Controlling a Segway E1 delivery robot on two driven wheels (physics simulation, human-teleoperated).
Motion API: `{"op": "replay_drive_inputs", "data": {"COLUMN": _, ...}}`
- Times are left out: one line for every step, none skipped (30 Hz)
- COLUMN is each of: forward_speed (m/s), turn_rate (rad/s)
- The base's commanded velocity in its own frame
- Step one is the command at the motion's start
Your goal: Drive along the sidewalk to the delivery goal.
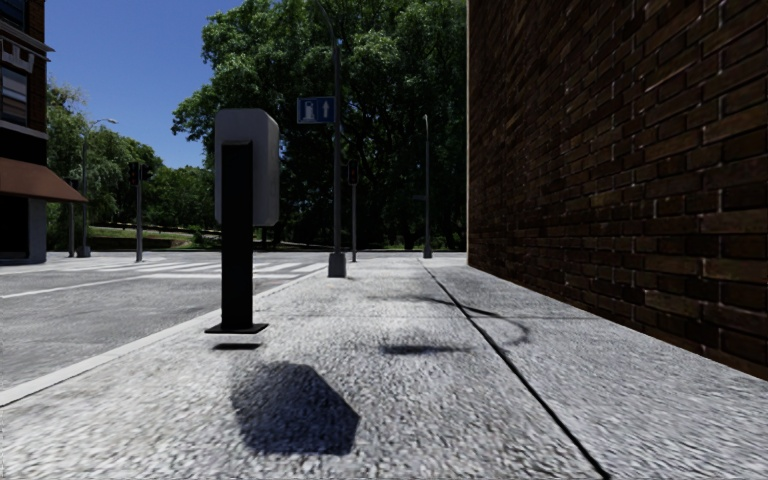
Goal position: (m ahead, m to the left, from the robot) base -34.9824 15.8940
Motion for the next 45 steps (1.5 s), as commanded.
{"op": "replay_drive_inputs", "data": {"forward_speed": 1.92, "turn_rate": 0.0}}
{"op": "replay_drive_inputs", "data": {"forward_speed": 1.92, "turn_rate": 0.0}}
{"op": "replay_drive_inputs", "data": {"forward_speed": 1.92, "turn_rate": 0.0}}
{"op": "replay_drive_inputs", "data": {"forward_speed": 1.92, "turn_rate": 0.0}}
{"op": "replay_drive_inputs", "data": {"forward_speed": 1.92, "turn_rate": 0.0}}
{"op": "replay_drive_inputs", "data": {"forward_speed": 1.92, "turn_rate": 0.0}}
{"op": "replay_drive_inputs", "data": {"forward_speed": 1.92, "turn_rate": 0.0}}
{"op": "replay_drive_inputs", "data": {"forward_speed": 1.92, "turn_rate": 0.0}}
{"op": "replay_drive_inputs", "data": {"forward_speed": 1.92, "turn_rate": 0.0}}
{"op": "replay_drive_inputs", "data": {"forward_speed": 1.92, "turn_rate": 0.0}}
{"op": "replay_drive_inputs", "data": {"forward_speed": 1.92, "turn_rate": 0.0}}
{"op": "replay_drive_inputs", "data": {"forward_speed": 1.92, "turn_rate": 0.0}}
{"op": "replay_drive_inputs", "data": {"forward_speed": 1.92, "turn_rate": 0.0}}
{"op": "replay_drive_inputs", "data": {"forward_speed": 1.92, "turn_rate": 0.0}}
{"op": "replay_drive_inputs", "data": {"forward_speed": 1.92, "turn_rate": 0.0}}
{"op": "replay_drive_inputs", "data": {"forward_speed": 1.92, "turn_rate": 0.0}}
{"op": "replay_drive_inputs", "data": {"forward_speed": 1.92, "turn_rate": 0.0}}
{"op": "replay_drive_inputs", "data": {"forward_speed": 1.92, "turn_rate": 0.0}}
{"op": "replay_drive_inputs", "data": {"forward_speed": 1.92, "turn_rate": 0.0}}
{"op": "replay_drive_inputs", "data": {"forward_speed": 1.92, "turn_rate": 0.0}}
{"op": "replay_drive_inputs", "data": {"forward_speed": 1.92, "turn_rate": 0.0}}
{"op": "replay_drive_inputs", "data": {"forward_speed": 1.92, "turn_rate": 0.0}}
{"op": "replay_drive_inputs", "data": {"forward_speed": 1.92, "turn_rate": 0.0}}
{"op": "replay_drive_inputs", "data": {"forward_speed": 1.92, "turn_rate": 0.0}}
{"op": "replay_drive_inputs", "data": {"forward_speed": 1.92, "turn_rate": 0.0}}
{"op": "replay_drive_inputs", "data": {"forward_speed": 1.92, "turn_rate": 0.0}}
{"op": "replay_drive_inputs", "data": {"forward_speed": 1.92, "turn_rate": 0.0}}
{"op": "replay_drive_inputs", "data": {"forward_speed": 1.92, "turn_rate": 0.0}}
{"op": "replay_drive_inputs", "data": {"forward_speed": 1.92, "turn_rate": 0.0}}
{"op": "replay_drive_inputs", "data": {"forward_speed": 1.92, "turn_rate": 0.0}}
{"op": "replay_drive_inputs", "data": {"forward_speed": 1.92, "turn_rate": 0.0}}
{"op": "replay_drive_inputs", "data": {"forward_speed": 1.92, "turn_rate": 0.0}}
{"op": "replay_drive_inputs", "data": {"forward_speed": 1.92, "turn_rate": 0.0}}
{"op": "replay_drive_inputs", "data": {"forward_speed": 1.92, "turn_rate": 0.0}}
{"op": "replay_drive_inputs", "data": {"forward_speed": 1.92, "turn_rate": 0.0}}
{"op": "replay_drive_inputs", "data": {"forward_speed": 1.92, "turn_rate": 0.0}}
{"op": "replay_drive_inputs", "data": {"forward_speed": 1.92, "turn_rate": 0.0}}
{"op": "replay_drive_inputs", "data": {"forward_speed": 1.92, "turn_rate": 0.0}}
{"op": "replay_drive_inputs", "data": {"forward_speed": 1.92, "turn_rate": 0.0}}
{"op": "replay_drive_inputs", "data": {"forward_speed": 1.92, "turn_rate": 0.0}}
{"op": "replay_drive_inputs", "data": {"forward_speed": 1.92, "turn_rate": 0.0}}
{"op": "replay_drive_inputs", "data": {"forward_speed": 1.92, "turn_rate": 0.0}}
{"op": "replay_drive_inputs", "data": {"forward_speed": 1.92, "turn_rate": 0.0}}
{"op": "replay_drive_inputs", "data": {"forward_speed": 1.92, "turn_rate": 0.0}}
{"op": "replay_drive_inputs", "data": {"forward_speed": 1.92, "turn_rate": 0.0}}
